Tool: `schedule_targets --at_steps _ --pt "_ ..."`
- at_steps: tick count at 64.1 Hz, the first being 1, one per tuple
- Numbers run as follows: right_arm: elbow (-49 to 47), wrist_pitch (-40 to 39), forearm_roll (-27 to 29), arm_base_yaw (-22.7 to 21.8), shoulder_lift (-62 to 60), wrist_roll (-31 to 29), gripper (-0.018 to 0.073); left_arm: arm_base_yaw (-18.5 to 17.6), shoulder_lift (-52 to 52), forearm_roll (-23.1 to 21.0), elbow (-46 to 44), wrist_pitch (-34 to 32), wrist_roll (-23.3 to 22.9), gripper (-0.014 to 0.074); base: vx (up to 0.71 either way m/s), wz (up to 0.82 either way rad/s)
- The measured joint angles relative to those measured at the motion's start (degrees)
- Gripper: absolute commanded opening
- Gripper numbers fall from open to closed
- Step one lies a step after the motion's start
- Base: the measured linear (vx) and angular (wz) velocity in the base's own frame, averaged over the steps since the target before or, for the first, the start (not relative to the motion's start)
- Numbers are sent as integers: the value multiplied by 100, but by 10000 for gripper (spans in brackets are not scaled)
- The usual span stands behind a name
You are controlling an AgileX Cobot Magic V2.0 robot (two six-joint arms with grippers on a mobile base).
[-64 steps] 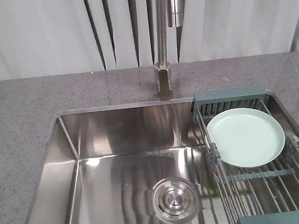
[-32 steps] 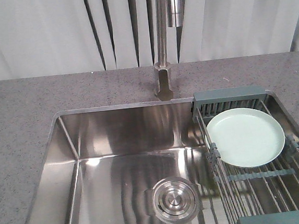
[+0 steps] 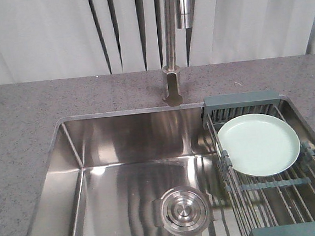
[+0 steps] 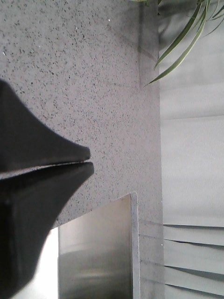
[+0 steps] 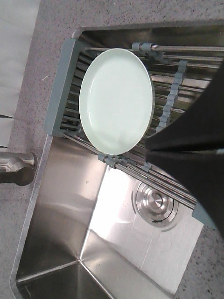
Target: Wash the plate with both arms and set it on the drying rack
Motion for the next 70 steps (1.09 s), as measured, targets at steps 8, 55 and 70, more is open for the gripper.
schedule_targets --at_steps 8,55,70 --pt "22 -22 0 0 -38 0 -4 0 0 0 0 0 0 -6 0 0" --pt "2611 -2939 -2916 658 -2005 4281 -4 0 0 0 0 5 0 -6 0 0" --pt "2613 -3413 -2985 658 -2036 4280 -4 0 0 2 0 13 0 -6 0 0"
